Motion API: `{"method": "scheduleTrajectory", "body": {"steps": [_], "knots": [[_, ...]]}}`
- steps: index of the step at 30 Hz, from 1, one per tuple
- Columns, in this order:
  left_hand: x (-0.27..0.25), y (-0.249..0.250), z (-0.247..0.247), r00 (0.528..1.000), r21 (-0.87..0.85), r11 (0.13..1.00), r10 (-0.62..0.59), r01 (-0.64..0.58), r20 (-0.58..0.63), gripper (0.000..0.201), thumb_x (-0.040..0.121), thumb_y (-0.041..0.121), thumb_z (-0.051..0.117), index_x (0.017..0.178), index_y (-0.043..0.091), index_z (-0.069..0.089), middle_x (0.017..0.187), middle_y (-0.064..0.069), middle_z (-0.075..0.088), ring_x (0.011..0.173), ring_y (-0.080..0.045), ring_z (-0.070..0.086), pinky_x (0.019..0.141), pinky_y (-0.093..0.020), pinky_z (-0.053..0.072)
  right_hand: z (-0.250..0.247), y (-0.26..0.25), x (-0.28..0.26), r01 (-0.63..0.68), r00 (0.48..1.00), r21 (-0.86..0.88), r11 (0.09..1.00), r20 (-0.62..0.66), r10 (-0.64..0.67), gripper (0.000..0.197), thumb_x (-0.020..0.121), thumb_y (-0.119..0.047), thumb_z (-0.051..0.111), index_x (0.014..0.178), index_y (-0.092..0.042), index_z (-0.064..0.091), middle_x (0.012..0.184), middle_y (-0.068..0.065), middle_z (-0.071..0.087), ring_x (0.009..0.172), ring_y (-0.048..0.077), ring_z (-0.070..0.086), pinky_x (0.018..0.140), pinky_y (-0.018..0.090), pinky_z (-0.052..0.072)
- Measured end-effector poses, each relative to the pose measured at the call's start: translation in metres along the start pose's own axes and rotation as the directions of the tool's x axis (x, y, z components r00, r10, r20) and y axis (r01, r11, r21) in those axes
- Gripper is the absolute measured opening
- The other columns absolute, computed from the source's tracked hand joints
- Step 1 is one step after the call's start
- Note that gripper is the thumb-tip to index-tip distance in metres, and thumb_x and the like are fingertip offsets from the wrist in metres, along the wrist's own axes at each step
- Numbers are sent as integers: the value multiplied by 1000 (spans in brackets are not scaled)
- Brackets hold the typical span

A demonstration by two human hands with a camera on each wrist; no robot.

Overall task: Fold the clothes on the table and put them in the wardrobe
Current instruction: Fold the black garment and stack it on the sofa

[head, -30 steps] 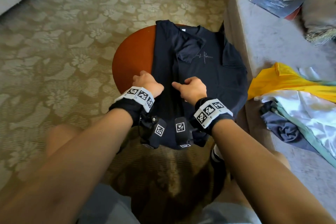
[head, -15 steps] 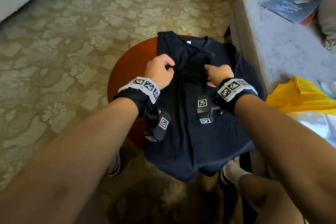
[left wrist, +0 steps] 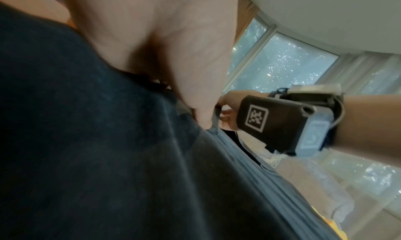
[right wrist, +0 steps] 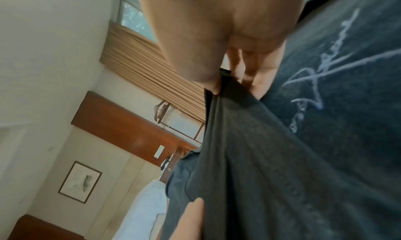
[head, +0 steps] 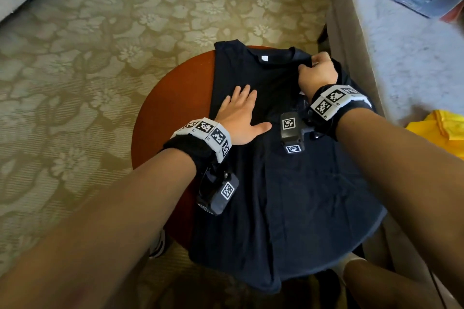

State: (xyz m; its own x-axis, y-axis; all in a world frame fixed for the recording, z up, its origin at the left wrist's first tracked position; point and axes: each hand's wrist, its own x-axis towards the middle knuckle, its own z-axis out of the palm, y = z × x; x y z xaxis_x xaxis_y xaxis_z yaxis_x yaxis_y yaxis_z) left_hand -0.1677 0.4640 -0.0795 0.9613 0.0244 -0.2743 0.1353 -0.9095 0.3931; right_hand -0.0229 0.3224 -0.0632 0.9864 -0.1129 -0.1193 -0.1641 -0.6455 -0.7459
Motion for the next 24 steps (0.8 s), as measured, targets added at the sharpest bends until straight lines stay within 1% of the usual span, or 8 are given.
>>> {"method": "scheduleTrajectory", "body": {"steps": [3,5,8,12,14,18,20,24], "knots": [[1,3,0,998,56,998,-24,21,56,85,96,57,38,154,12,-5,161,-6,-16,148,-22,-18,120,-40,-5,0,-2,-2,-40,999,-42,998,4,40,44,93,-20,54,135,-14,46,131,9,55,118,27,56,80,26,37],[1,4,-8,995,-5,999,-36,37,90,81,98,55,36,155,13,-4,162,-5,-15,148,-21,-17,121,-40,-4,-4,1,-4,-56,998,-28,998,-21,56,49,90,-27,61,133,-10,44,133,11,54,121,29,54,84,29,40],[1,10,-25,992,-116,991,-52,66,119,73,100,51,35,155,13,7,163,-4,-6,149,-20,-10,120,-39,2,-23,14,-8,-65,992,-26,998,-108,62,42,87,-22,63,124,-10,48,131,13,54,122,30,53,92,30,41],[8,32,-35,998,-242,968,-55,61,30,61,100,42,43,152,15,26,159,-6,21,146,-22,21,114,-34,24,-55,45,-22,-113,993,-95,989,-37,110,36,83,-30,74,110,-10,61,114,9,65,115,29,60,96,34,49],[12,47,-33,999,-307,951,-39,41,14,56,100,38,47,149,15,33,155,-4,31,141,-22,32,110,-30,29,-63,58,-34,-117,993,-74,990,-7,117,43,76,-36,82,101,-16,56,110,5,61,113,26,59,98,37,49],[17,72,-24,1000,-399,916,-26,23,-3,48,98,31,53,142,14,45,148,-3,41,136,-19,40,108,-29,33,-76,76,-43,-81,996,-235,969,24,89,70,71,-44,85,124,-15,49,134,12,46,127,30,46,107,41,41],[21,76,-19,1000,-403,915,-26,21,-5,47,96,31,55,140,14,48,145,-2,45,133,-18,42,108,-30,35,-83,80,-40,-79,997,-262,962,1,82,64,76,-42,81,125,-13,52,134,14,49,125,32,49,105,41,44],[28,76,-18,999,-427,904,-30,15,-29,42,95,27,57,135,14,53,141,-2,49,131,-17,45,105,-27,36,-93,82,-35,-42,999,-260,965,0,43,22,88,-25,68,104,-11,71,113,14,67,107,32,63,90,36,52]]}}
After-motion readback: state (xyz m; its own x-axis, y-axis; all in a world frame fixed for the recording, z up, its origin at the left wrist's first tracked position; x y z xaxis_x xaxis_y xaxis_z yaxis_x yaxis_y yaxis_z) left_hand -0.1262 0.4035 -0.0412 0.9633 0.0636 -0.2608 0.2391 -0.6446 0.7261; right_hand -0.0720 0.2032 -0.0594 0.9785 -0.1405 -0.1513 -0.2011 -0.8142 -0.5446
